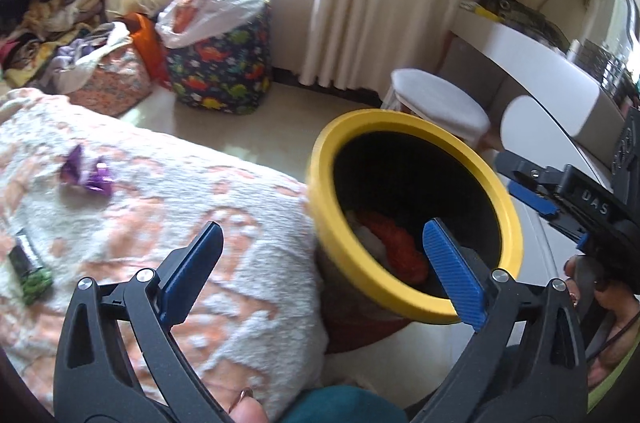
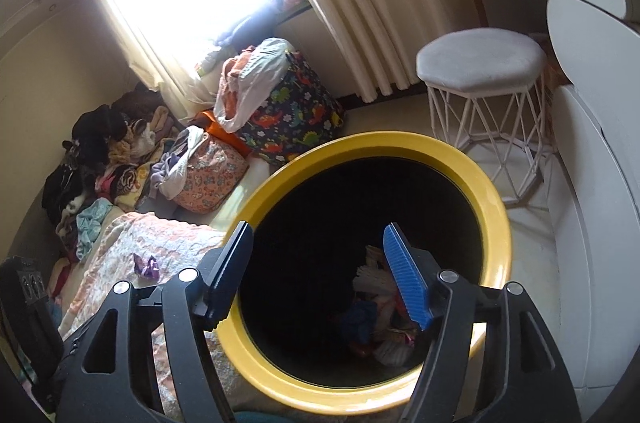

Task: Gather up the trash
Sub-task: 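Move both tools back toward the remaining trash on the bed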

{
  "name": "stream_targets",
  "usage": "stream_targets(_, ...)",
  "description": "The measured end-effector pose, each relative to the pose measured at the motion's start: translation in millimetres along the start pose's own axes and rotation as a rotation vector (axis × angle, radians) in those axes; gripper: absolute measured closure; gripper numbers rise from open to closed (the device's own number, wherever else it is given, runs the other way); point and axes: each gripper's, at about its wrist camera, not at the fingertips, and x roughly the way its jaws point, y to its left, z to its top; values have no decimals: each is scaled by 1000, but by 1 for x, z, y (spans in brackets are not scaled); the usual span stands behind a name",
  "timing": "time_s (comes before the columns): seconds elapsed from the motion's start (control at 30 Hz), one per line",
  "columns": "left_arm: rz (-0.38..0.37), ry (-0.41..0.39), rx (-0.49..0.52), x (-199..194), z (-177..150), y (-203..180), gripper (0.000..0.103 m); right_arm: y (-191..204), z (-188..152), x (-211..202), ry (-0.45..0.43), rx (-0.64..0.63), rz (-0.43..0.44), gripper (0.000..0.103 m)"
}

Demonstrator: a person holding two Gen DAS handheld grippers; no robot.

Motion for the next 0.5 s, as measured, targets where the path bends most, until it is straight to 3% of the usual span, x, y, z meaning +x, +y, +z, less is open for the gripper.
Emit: stream_targets(0.5,142,-103,-113,-49,1,73,11,72,-13,1,-22,-171,120,35)
